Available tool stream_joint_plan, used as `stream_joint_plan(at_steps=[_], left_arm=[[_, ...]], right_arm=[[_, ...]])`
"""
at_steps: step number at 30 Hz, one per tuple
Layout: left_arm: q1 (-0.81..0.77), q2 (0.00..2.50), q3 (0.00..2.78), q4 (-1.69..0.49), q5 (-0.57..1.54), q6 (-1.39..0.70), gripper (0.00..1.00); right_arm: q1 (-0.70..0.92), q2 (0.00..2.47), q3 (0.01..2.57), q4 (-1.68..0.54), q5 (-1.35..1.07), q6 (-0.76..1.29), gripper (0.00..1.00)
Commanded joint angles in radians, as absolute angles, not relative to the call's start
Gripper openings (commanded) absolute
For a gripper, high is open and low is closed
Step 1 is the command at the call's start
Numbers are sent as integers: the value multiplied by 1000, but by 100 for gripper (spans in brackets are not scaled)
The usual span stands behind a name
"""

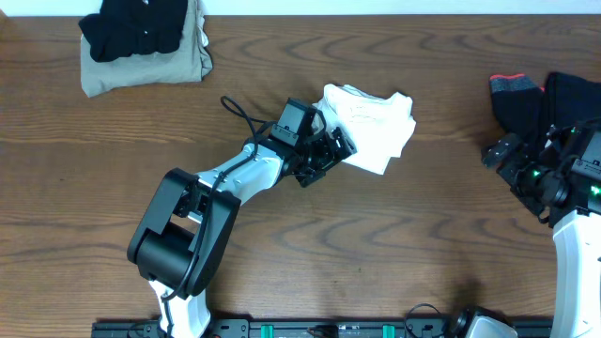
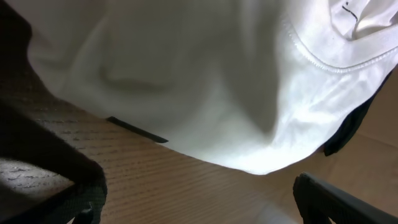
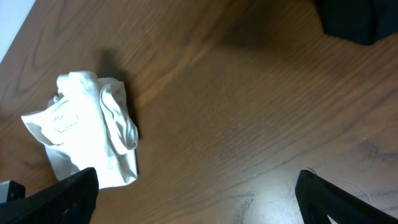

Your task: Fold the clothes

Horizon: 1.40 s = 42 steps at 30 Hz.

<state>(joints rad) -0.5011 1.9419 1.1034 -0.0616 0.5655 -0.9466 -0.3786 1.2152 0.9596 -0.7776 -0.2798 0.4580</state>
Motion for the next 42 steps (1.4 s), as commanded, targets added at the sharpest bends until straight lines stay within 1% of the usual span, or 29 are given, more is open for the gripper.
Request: stream_joint_plan(at_steps=[1, 42], left_arm=[[-498, 1958, 1094, -62, 533, -956, 98], [-501, 1958, 1094, -46, 530, -956, 98]], right_arm=[[-390, 1216, 968, -779, -277, 447, 99], [-390, 1216, 968, -779, -277, 447, 99]])
